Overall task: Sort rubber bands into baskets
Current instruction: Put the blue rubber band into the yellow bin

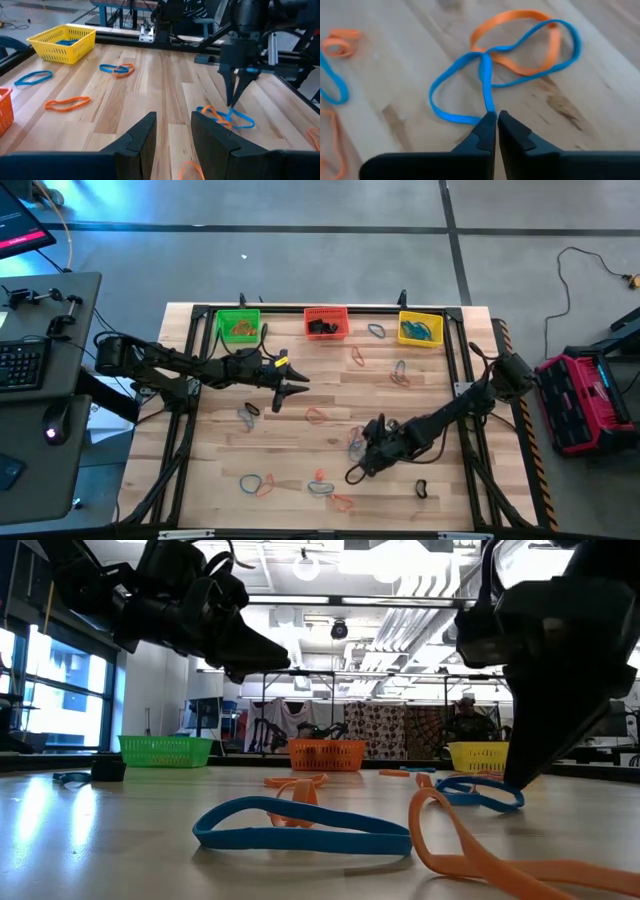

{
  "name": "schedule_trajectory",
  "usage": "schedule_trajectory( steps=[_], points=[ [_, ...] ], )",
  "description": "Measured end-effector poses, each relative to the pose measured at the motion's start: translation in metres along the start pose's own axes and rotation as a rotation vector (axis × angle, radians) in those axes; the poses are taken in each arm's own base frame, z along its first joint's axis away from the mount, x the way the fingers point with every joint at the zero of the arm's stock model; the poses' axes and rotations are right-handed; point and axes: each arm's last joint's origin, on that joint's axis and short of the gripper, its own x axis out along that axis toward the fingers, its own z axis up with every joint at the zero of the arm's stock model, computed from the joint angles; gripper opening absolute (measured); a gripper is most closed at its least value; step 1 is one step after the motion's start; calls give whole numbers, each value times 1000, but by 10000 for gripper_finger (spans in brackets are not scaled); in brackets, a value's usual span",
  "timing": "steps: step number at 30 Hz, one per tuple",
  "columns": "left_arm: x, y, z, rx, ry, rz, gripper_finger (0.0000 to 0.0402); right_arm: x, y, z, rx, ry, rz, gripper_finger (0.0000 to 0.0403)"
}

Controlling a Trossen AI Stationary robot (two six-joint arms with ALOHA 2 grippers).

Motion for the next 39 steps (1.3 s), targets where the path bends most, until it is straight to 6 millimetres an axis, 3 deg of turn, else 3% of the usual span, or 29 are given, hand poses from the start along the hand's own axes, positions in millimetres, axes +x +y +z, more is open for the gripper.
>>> schedule_trajectory(
  steps=[8,15,19,22,26,34,39],
  points=[
    [0,0,-3,-6,34,-2,115,1,1,3,-29,29,36,9],
    [1,-6,-4,25,38,-31,115,1,2,2,-57,41,47,103],
    [1,-9,-4,53,38,-43,115,0,4,3,-183,5,61,156],
    [2,-11,-4,56,38,-48,115,-1,6,2,-273,-53,38,171],
    [2,-11,-4,55,39,-48,115,0,5,2,-306,-62,26,153],
    [2,-11,-4,53,42,-47,115,18,4,-4,-347,-25,-4,57],
    [2,-11,-5,44,50,-47,115,10,4,-2,-360,-40,0,5]
  ],
)
